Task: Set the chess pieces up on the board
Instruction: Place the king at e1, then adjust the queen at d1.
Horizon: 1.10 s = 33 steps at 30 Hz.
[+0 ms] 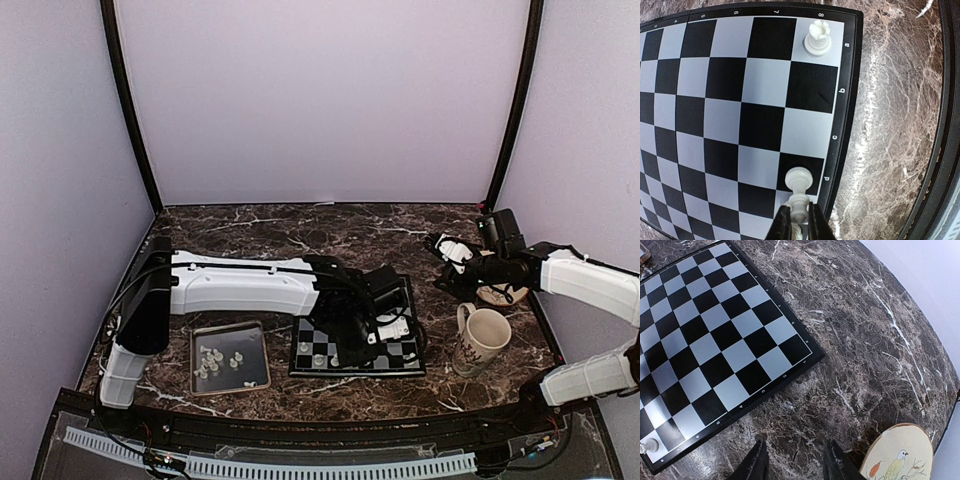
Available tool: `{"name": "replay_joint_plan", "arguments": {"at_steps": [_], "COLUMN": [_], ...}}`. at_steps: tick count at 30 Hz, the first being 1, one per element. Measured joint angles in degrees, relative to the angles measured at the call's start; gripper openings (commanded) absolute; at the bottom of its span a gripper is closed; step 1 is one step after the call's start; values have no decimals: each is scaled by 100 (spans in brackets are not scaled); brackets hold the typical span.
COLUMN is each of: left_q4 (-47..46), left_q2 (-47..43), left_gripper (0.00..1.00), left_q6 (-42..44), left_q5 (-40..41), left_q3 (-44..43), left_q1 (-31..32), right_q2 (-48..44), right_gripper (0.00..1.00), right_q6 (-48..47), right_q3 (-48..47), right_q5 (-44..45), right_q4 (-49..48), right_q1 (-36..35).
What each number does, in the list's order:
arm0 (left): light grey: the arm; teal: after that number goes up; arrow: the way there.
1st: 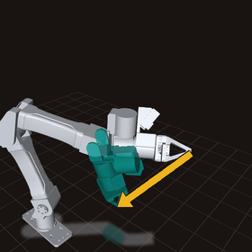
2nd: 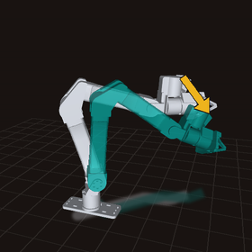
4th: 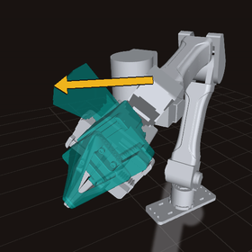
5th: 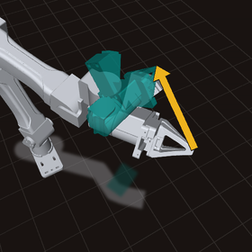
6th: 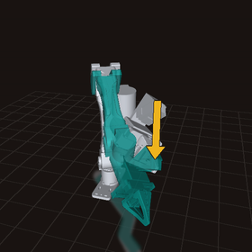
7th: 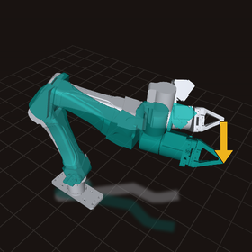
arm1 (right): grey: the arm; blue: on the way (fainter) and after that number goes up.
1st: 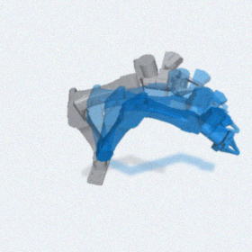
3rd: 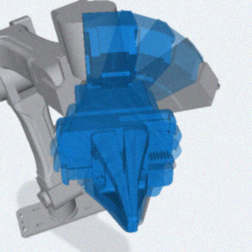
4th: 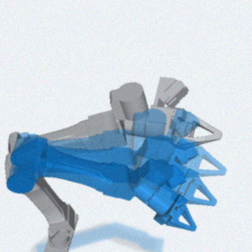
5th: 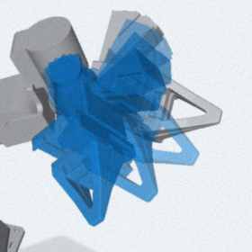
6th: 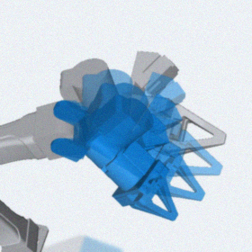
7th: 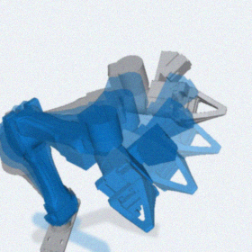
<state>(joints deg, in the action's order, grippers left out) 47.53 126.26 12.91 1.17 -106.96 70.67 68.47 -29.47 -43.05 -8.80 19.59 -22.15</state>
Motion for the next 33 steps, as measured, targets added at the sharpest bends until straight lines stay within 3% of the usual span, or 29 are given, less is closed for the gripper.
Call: {"name": "replay_joint_plan", "arguments": {"at_steps": [6, 27, 33], "left_q4": [17, 197, 223], "left_q2": [22, 85, -103], "left_gripper": [22, 24, 36], "left_q6": [0, -149, -278], "left_q5": [44, 98, 199], "left_q3": [-35, -439, -232], "left_q1": [0, 39, 37], "right_q2": [22, 87, 87], "right_gripper": [39, 39, 38], "right_q6": [-2, -4, -4], "right_q3": [0, 0, 0], "right_q5": [-20, -37, -37], "right_q4": [0, 13, 13], "right_q1": [0, 0, 0]}}
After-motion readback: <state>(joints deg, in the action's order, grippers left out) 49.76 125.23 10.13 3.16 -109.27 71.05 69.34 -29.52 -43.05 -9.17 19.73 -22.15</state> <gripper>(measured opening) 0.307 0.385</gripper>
